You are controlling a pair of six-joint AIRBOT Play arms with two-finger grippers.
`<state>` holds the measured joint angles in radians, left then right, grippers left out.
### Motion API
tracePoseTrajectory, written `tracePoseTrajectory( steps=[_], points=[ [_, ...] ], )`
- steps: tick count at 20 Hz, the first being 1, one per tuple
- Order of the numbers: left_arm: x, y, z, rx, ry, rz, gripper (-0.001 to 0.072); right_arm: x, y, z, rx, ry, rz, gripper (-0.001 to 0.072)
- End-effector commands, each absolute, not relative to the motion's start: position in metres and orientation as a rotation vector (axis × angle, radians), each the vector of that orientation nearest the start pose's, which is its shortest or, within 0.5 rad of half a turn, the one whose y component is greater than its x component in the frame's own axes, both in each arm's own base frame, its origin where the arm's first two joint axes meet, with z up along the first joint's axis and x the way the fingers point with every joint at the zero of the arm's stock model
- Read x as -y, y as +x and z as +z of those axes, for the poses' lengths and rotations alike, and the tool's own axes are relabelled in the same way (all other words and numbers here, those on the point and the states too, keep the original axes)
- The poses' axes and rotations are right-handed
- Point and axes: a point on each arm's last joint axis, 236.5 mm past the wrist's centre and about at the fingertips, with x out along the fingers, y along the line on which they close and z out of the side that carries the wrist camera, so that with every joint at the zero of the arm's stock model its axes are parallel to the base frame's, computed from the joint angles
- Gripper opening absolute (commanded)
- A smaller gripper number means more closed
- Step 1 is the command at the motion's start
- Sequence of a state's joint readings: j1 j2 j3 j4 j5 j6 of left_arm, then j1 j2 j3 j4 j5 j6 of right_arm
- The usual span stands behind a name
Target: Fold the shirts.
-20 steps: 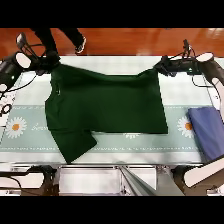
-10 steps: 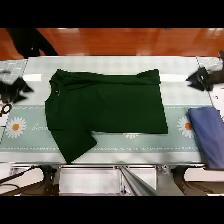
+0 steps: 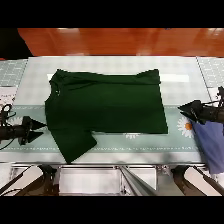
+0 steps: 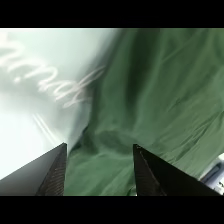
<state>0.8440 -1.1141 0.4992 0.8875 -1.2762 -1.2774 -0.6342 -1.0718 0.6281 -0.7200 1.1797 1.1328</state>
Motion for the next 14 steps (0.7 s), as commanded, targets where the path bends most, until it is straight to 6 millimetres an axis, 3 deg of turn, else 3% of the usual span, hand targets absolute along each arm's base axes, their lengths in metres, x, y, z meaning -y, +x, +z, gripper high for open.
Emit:
tracePoseTrajectory(
  steps=[1,8,9,10,12,14],
  points=[
    [-0.026,0.215,-0.098,-1.356,-1.203,0.09,0.0506,0.01,0.292,-0.027,-1.103,0.924,0.132,0.0414],
    [0.002,0.235,-0.126,-1.423,-1.12,0.046,0.0494,0.011,0.293,-0.027,-1.102,0.921,0.128,0.0414],
    [0.008,0.236,-0.127,-1.446,-1.102,0.025,0.0297,0.012,0.291,-0.029,-1.109,0.918,0.125,0.0414],
    [0.01,0.238,-0.127,-1.458,-1.089,0.009,0.0013,0.013,0.287,-0.033,-1.131,0.909,0.113,0.0414],
    [0.009,0.246,-0.122,-1.448,-1.065,-0.008,0.0021,0.021,0.269,-0.054,-1.236,0.893,0.038,0.0414],
    [0.006,0.251,-0.119,-1.435,-1.056,-0.012,0.0022,0.014,0.249,-0.072,-1.354,0.943,0.023,0.0414]
  ],
)
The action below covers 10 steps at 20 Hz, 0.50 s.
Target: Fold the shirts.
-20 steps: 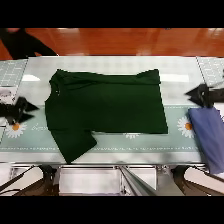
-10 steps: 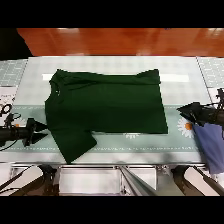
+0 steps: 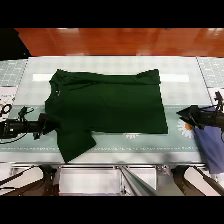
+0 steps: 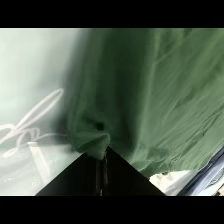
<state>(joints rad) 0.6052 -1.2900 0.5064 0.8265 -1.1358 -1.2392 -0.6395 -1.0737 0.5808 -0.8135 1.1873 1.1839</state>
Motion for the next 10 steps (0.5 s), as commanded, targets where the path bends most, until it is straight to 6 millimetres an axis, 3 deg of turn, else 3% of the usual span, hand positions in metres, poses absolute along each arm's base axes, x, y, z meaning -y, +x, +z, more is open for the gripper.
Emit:
tracePoseTrajectory(
  steps=[1,5,7,10],
  points=[
    [0.005,0.252,-0.118,-1.433,-1.055,-0.014,0.0021,0.008,0.244,-0.076,-1.395,0.974,0.047,0.0414],
    [0.006,0.251,-0.118,-1.437,-1.056,-0.016,0.0022,-0.008,0.229,-0.088,-1.514,1.036,0.105,0.0414],
    [0.006,0.251,-0.118,-1.436,-1.056,-0.016,0.0022,-0.022,0.221,-0.091,-1.581,0.982,0.15,0.0414],
    [0.006,0.251,-0.118,-1.436,-1.056,-0.016,0.0022,-0.031,0.226,-0.101,-1.598,0.896,0.134,0.0414]
  ],
)
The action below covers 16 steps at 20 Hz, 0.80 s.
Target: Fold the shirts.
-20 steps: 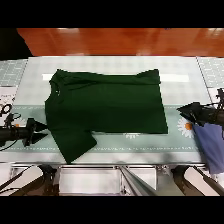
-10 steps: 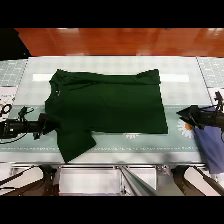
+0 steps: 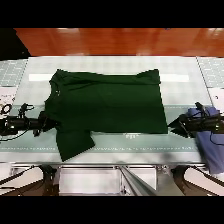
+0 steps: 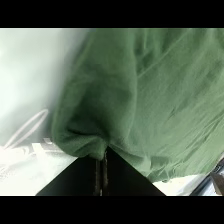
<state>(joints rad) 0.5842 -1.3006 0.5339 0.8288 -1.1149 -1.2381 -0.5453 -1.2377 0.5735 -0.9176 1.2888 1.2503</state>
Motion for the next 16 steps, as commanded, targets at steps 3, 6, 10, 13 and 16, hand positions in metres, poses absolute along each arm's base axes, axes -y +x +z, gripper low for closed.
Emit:
tracePoseTrajectory(
  steps=[3,6,10,13,16],
  points=[
    [0.006,0.251,-0.118,-1.436,-1.056,-0.016,0.0022,-0.04,0.227,-0.116,-1.64,0.908,0.125,0.0414],
    [0.005,0.252,-0.118,-1.433,-1.055,-0.013,0.0022,-0.06,0.249,-0.116,-1.574,0.935,0.175,0.0387],
    [0.003,0.263,-0.104,-1.412,-1.051,-0.045,0.0022,-0.086,0.287,-0.084,-1.446,0.899,0.361,0.0024],
    [-0.006,0.306,-0.051,-1.274,-1.028,-0.126,0.0022,-0.076,0.33,-0.028,-1.334,0.812,0.423,0.0024],
    [-0.015,0.379,0.081,-0.886,-1.001,-0.273,0.0022,-0.054,0.391,0.082,-1.09,0.653,0.438,0.0023]
  ],
)
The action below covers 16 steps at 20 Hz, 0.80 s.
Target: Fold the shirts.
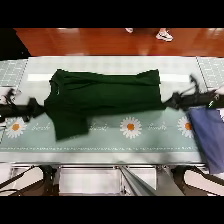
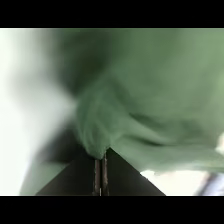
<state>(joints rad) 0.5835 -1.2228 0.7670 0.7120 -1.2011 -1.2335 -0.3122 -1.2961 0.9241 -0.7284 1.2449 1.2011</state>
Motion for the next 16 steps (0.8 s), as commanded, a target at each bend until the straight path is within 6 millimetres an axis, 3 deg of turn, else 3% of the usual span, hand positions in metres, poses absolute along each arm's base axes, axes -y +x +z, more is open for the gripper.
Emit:
tracePoseTrajectory(
  steps=[1,3,4,6,8,10,11,13,16],
  points=[
    [-0.014,0.395,0.137,-0.749,-0.974,-0.331,0.0022,-0.05,0.407,0.127,-0.992,0.602,0.445,0.0023],
    [-0.008,0.406,0.238,-0.537,-0.829,-0.402,0.0021,-0.043,0.425,0.232,-0.759,0.482,0.455,0.0023],
    [-0.002,0.404,0.283,-0.449,-0.744,-0.426,0.0021,-0.042,0.425,0.279,-0.659,0.43,0.451,0.0023],
    [0.013,0.385,0.372,-0.28,-0.592,-0.467,0.0021,-0.039,0.408,0.362,-0.491,0.33,0.413,0.0023],
    [0.022,0.353,0.445,-0.125,-0.455,-0.454,0.0021,-0.038,0.374,0.427,-0.348,0.226,0.364,0.0023],
    [0.029,0.316,0.49,-0.021,-0.363,-0.414,0.0021,-0.038,0.331,0.47,-0.226,0.141,0.304,0.0023],
    [0.035,0.296,0.506,0.026,-0.317,-0.396,0.0021,-0.036,0.31,0.48,-0.195,0.101,0.264,0.0024],
    [0.051,0.259,0.525,0.095,-0.251,-0.356,0.0021,-0.031,0.263,0.494,-0.152,0.025,0.174,0.0024],
    [0.079,0.21,0.536,0.155,-0.141,-0.321,0.0021,-0.024,0.209,0.505,-0.101,-0.013,0.065,0.0024]
  ],
)
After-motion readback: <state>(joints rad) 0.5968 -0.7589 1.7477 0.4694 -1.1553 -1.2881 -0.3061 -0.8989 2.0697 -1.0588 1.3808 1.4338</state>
